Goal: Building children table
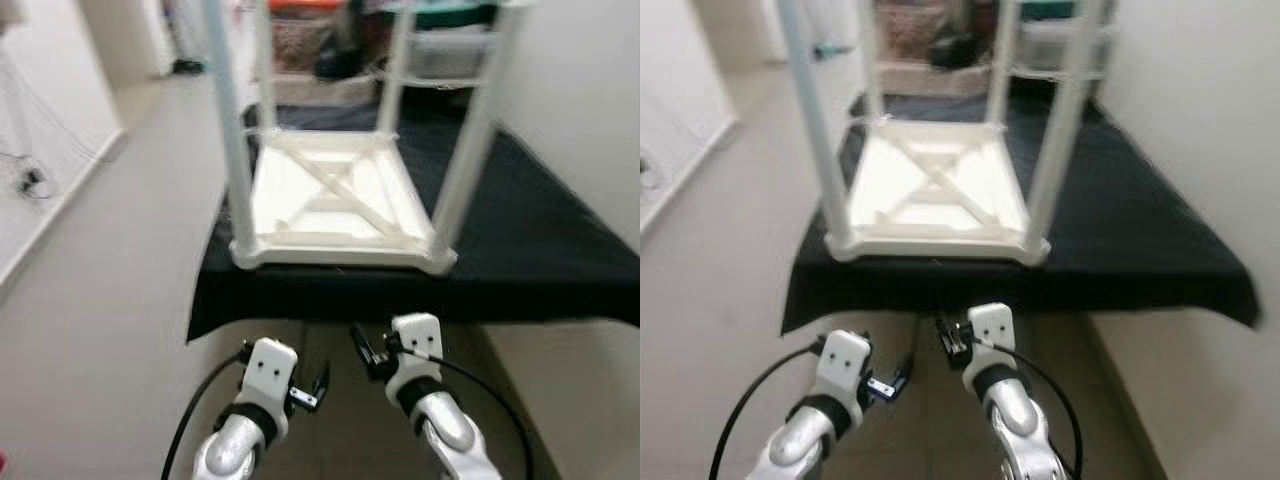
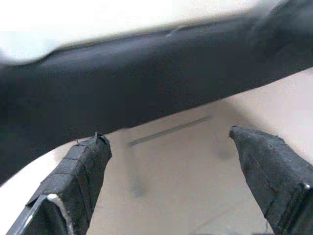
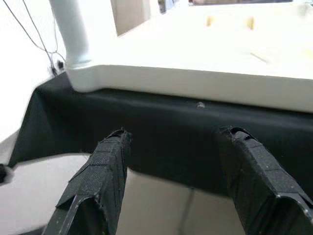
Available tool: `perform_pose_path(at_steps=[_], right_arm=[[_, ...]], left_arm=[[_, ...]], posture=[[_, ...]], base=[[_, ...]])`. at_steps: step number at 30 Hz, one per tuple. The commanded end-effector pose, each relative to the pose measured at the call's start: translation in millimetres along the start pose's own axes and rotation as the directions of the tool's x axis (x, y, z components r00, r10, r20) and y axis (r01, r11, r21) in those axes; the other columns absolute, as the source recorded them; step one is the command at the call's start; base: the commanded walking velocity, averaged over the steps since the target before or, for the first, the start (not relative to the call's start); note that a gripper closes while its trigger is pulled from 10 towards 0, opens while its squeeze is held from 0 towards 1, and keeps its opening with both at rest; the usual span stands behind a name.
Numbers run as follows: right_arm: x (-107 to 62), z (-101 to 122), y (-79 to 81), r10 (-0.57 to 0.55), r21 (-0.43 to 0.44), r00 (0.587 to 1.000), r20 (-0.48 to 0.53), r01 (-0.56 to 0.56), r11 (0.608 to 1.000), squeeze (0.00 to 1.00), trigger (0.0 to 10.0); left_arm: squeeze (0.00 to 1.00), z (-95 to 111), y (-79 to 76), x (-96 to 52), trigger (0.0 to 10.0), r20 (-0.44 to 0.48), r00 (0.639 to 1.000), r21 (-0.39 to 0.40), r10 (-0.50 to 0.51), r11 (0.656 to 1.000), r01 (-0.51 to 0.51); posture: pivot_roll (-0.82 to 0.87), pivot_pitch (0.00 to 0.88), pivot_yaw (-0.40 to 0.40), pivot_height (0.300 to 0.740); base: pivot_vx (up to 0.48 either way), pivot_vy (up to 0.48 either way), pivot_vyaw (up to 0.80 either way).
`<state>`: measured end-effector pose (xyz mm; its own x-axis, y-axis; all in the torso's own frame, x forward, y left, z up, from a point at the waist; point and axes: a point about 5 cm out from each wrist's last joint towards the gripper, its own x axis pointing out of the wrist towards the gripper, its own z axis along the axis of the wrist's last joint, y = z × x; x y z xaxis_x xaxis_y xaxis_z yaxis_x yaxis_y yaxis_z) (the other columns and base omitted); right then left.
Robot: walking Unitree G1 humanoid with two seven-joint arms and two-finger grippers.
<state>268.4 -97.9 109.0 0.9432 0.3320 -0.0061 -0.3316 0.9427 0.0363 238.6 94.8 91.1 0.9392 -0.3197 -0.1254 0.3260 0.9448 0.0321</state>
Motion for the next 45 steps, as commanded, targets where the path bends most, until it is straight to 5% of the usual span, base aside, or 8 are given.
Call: perform_pose_path(at_steps=[1, 15, 21, 26, 27, 33, 34, 45], right_arm=[[-7.1, -9, -8.8, -0.030, -0.001, 0.999, -0.043, 0.030, 1.000, 0.00, 10.0], [-7.2, -6, -12.1, -0.035, 0.036, 0.999, -0.033, 0.036, 0.999, 0.00, 10.0], [-7.7, -1, -27.2, -0.113, 0.037, 0.994, -0.005, 0.113, 0.993, 0.00, 10.0], [1.7, 24, -49.2, -0.226, -0.029, 0.969, 0.104, 0.230, 0.973, 0.00, 10.0], [4.2, 30, -52.0, -0.227, -0.020, 0.966, 0.122, 0.231, 0.973, 1.00, 10.0], [14.0, 55, -57.5, -0.261, -0.044, 0.946, 0.192, 0.273, 0.961, 0.95, 10.0], [17.5, 62, -56.4, -0.264, -0.037, 0.943, 0.205, 0.277, 0.960, 0.00, 10.0], [31.7, 81, -51.9, -0.243, 0.012, 0.938, 0.246, 0.248, 0.969, 0.00, 10.0]], left_arm=[[0.00, -1, -7.3, 0.9, 10.0, -0.005, 1.000, -0.015, -0.026, 1.000, 0.025], [0.00, -2, -6.0, 1.7, 10.0, -0.016, 1.000, -0.033, -0.019, 0.999, 0.018], [0.00, -2, -7.1, 2.1, 10.0, -0.014, 1.000, -0.039, -0.021, 0.999, 0.021], [0.00, -1, -6.3, 1.9, 10.0, -0.016, 1.000, -0.044, -0.021, 0.999, 0.020], [0.00, -1, -6.0, 1.6, 10.0, -0.016, 1.000, -0.044, -0.021, 0.999, 0.020], [0.00, -1, -5.1, 0.2, 10.0, -0.016, 1.000, -0.044, -0.024, 0.999, 0.023], [0.00, -1, -4.7, -0.2, 10.0, -0.019, 1.000, -0.043, -0.024, 0.999, 0.024], [0.00, -1, -3.8, 0.2, 10.0, -0.022, 0.999, -0.041, -0.026, 0.999, 0.025]], posture=[[0.07, 0.077, -0.062, 0.740], [0.07, 0.087, -0.062, 0.740], [0.07, 0.094, -0.064, 0.740], [0.07, 0.101, -0.061, 0.740], [0.07, 0.105, -0.057, 0.740], [0.07, 0.108, -0.055, 0.740], [0.07, 0.111, -0.053, 0.740], [0.08, 0.114, -0.050, 0.740]], base=[[0.311, -0.341, 0.00], [0.044, -0.049, 0.00], [0.000, 0.000, 0.00], [0.000, 0.000, 0.00], [0.000, 0.000, 0.00], [0.000, 0.000, 0.00], [0.000, 0.000, 0.00], [0.000, 0.000, 0.00]])
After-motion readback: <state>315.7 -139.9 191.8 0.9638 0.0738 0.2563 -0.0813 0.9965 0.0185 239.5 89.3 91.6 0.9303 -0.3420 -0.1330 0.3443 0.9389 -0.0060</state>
